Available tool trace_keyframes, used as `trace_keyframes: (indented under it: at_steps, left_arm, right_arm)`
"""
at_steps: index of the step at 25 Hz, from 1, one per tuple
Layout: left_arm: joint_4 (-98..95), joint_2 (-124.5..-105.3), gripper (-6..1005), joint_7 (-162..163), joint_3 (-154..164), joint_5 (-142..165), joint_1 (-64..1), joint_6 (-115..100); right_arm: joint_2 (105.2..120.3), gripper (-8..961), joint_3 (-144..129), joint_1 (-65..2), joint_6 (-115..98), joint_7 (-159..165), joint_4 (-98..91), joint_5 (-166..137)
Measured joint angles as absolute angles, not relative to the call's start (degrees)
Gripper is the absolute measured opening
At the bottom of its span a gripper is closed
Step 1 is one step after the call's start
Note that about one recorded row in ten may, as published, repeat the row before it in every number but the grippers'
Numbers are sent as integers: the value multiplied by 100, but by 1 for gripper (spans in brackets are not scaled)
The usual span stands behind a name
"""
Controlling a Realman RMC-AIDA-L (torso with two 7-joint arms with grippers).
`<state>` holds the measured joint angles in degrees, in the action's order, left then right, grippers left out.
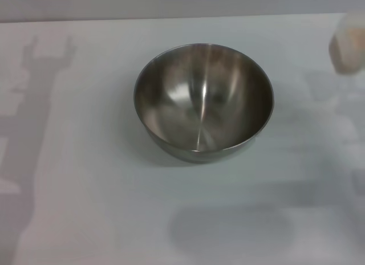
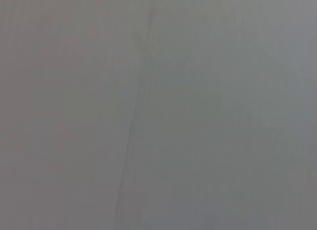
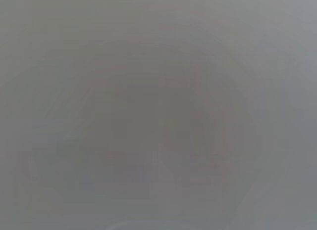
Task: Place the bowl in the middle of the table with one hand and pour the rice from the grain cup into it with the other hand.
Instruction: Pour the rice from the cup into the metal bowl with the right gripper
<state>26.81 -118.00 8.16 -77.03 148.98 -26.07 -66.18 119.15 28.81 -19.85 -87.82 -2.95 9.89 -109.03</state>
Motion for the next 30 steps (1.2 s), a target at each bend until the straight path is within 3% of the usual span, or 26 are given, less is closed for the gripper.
trace_keyframes:
  at_steps: [11, 30]
  left_arm:
    - [2873, -11804, 844, 879, -7699, 14898, -2542, -6617]
    - [3138, -11813, 843, 890, -7699, 14897, -2346, -6617]
  right_arm:
    - [11931, 13, 1970, -2981, -8768, -3168, 1072, -11014]
    - [11935, 14, 1810, -3191, -8664, -6663, 1181, -11487]
